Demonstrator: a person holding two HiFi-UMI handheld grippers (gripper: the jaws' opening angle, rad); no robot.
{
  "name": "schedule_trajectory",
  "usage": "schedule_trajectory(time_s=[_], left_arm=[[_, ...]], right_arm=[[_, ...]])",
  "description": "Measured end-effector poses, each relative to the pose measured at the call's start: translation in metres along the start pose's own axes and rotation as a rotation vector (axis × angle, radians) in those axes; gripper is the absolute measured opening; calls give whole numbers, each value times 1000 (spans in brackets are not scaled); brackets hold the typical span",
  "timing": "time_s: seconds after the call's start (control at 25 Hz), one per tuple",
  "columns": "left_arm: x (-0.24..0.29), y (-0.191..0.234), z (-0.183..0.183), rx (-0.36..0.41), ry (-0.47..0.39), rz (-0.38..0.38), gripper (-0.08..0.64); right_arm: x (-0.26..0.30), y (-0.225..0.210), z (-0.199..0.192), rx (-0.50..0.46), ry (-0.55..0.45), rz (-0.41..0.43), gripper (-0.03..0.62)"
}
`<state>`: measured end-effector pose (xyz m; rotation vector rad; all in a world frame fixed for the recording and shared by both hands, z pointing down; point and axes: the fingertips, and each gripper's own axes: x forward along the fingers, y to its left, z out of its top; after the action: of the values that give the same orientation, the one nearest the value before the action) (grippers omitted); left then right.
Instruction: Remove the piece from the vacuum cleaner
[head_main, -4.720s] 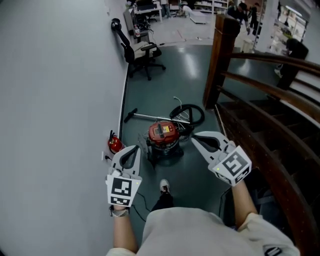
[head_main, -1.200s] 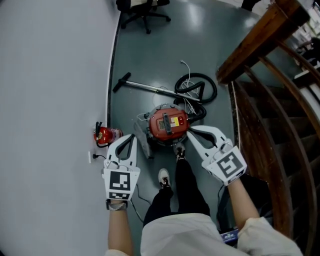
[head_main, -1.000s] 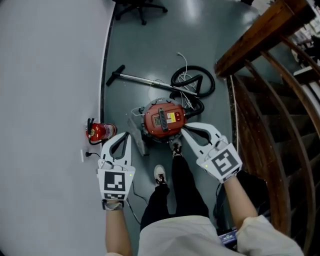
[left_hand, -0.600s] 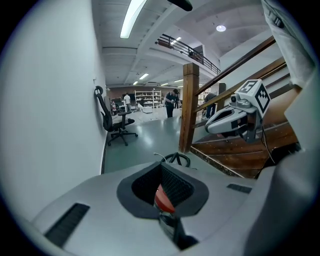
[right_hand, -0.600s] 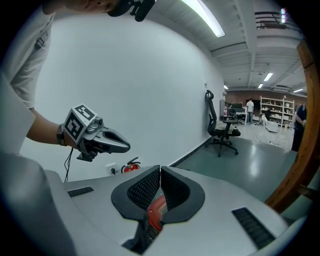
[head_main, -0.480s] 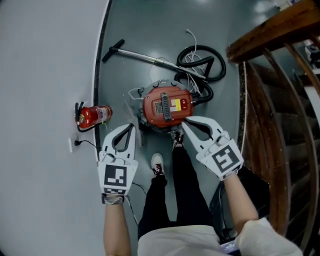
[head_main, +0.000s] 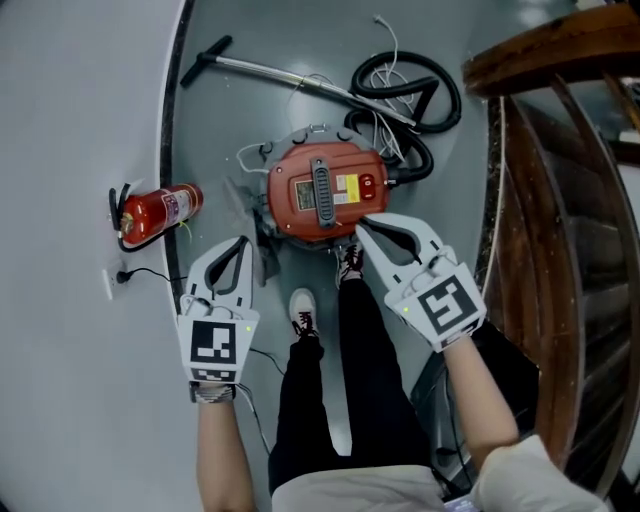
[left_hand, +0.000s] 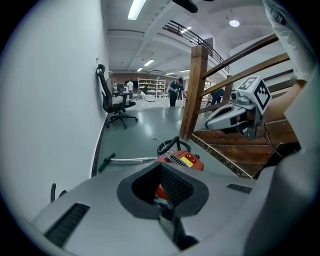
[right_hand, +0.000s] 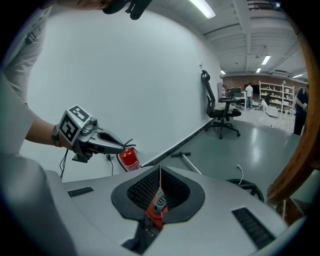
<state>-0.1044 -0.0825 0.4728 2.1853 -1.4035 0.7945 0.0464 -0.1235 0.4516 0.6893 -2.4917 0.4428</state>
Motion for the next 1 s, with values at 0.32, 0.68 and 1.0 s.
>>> schedule_trajectory(time_s=[0.32, 0.68, 1.0], left_arm=[[35, 16, -40, -39, 36, 7, 0], [61, 19, -84, -82, 107, -4, 20], [78, 20, -114, -126, 171, -10, 64]], right_arm=[[38, -5, -37, 41, 47, 18, 32], [66, -12, -75, 155, 100, 52, 32], [85, -12, -101, 212, 134, 87, 100]])
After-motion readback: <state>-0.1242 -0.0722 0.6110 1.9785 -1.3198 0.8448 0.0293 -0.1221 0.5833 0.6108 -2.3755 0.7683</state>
